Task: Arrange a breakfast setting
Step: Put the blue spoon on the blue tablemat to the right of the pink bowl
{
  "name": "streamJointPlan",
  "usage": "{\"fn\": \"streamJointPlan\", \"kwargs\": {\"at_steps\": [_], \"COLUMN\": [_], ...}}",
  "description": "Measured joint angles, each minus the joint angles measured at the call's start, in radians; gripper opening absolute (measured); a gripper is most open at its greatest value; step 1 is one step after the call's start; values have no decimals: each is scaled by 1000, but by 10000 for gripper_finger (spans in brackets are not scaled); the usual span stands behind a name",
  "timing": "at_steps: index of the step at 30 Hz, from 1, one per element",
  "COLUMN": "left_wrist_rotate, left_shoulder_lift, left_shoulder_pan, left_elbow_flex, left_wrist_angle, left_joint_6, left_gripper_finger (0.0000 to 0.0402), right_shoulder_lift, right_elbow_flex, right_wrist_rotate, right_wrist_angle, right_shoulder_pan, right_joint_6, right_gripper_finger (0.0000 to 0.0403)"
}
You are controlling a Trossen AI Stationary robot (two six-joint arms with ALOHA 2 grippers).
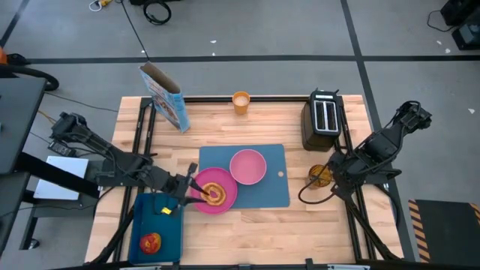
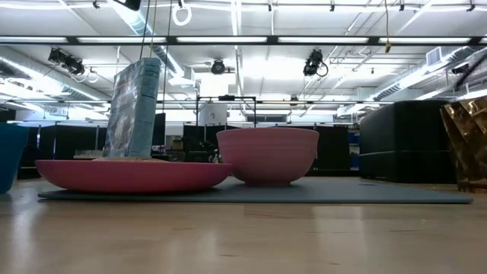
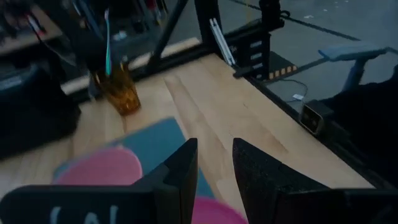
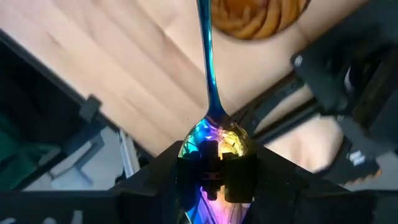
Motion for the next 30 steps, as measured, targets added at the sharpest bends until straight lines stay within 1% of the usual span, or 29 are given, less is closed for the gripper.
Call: {"fn": "streamJointPlan", "kwargs": {"at_steps": [3,6,10,14,18,20,24,27,30], "left_wrist_rotate": [1,-1,-37,-47,-63,-116,-288,-319,-319], "left_shoulder_lift": [67,130,212,291,396,450,536,598,654], "left_shoulder_pan": [10,40,102,156,174,175,192,213,239], "left_elbow_flex": [0,0,0,43,124,171,252,305,356], "left_wrist_angle": [140,286,415,431,413,405,379,376,362], "left_joint_6": [67,100,137,181,266,311,408,460,462], "left_gripper_finger": [110,110,110,115,146,168,204,209,202], "right_shoulder_lift": [8,31,84,150,200,219,249,268,273], "right_elbow_flex": [0,0,0,0,0,0,0,0,0], "right_wrist_rotate": [106,221,299,324,341,343,323,308,295], "right_wrist_angle": [16,74,152,227,361,429,503,551,613], "right_shoulder_pan": [-2,-20,-72,-145,-220,-257,-320,-353,-375], "right_joint_6": [-31,-97,-187,-261,-355,-400,-466,-502,-537], "right_gripper_finger": [165,165,165,165,165,165,165,165,165]}}
